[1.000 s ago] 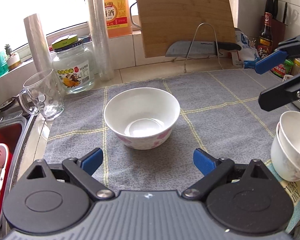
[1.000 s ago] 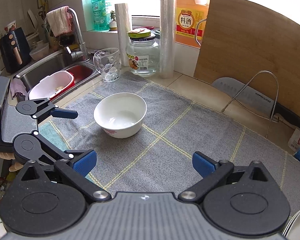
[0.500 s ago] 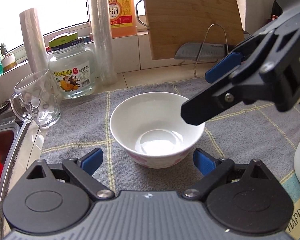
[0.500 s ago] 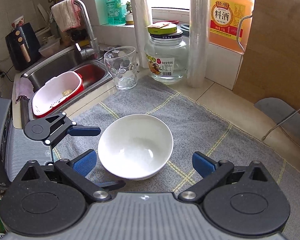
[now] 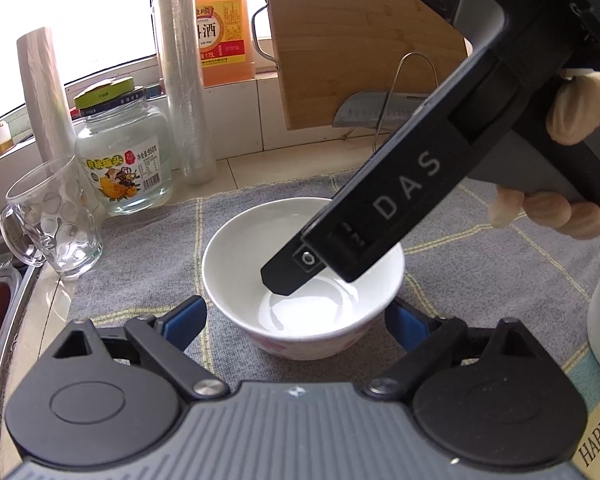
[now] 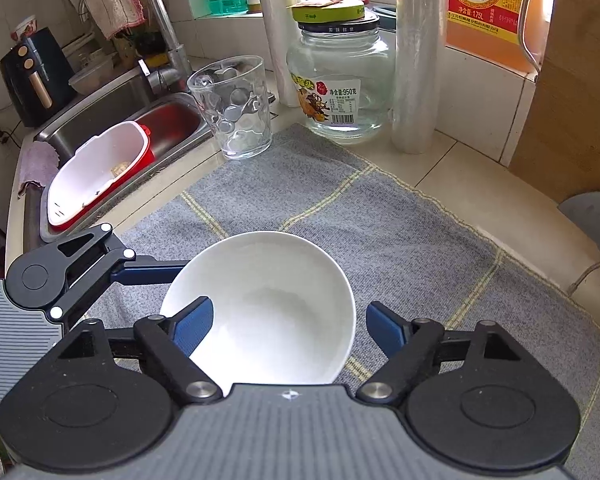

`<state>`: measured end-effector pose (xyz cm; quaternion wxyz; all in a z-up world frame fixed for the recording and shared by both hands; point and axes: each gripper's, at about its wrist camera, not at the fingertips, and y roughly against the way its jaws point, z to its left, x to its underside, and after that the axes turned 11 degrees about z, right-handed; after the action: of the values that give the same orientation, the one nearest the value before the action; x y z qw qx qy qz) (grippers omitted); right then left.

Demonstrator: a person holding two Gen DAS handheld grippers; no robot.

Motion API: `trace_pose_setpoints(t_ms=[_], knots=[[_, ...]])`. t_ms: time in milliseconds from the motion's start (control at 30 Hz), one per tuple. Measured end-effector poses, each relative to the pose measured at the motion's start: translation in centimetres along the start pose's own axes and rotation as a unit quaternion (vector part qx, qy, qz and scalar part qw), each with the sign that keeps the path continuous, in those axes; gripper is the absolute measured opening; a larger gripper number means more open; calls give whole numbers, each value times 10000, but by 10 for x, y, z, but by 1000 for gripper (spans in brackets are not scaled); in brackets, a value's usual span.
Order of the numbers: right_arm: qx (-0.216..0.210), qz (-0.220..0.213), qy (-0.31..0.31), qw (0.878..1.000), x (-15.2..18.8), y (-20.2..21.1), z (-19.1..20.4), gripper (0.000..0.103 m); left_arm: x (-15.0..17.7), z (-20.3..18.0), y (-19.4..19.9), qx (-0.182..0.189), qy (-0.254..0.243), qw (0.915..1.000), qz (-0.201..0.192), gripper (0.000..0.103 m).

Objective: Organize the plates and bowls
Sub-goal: 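Close the right tool on the rim of the floral bowl, then lift the floral bowl with the right tool and carry it to the bowl stack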

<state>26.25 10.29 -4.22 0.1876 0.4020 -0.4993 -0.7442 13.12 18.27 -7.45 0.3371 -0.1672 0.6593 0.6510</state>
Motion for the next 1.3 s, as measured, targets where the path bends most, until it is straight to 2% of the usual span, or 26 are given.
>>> trace_pose_setpoints(t_ms=[233, 467, 900, 1300], knots=[[-85, 30, 14, 10000, -3, -2, 0, 79, -2, 1, -1, 45, -167, 9998, -29, 94], [-115, 62, -11, 9999, -4, -3, -2, 76, -3, 2, -2, 99, -196, 9997, -43, 93], [-166, 45, 15, 9999, -3, 4, 0, 76, -4, 1, 2, 136, -128, 9998, 14, 93], [-307, -104, -41, 9995, 16, 31, 7, 76, -5, -16, 33, 203, -288, 9994, -7, 93]])
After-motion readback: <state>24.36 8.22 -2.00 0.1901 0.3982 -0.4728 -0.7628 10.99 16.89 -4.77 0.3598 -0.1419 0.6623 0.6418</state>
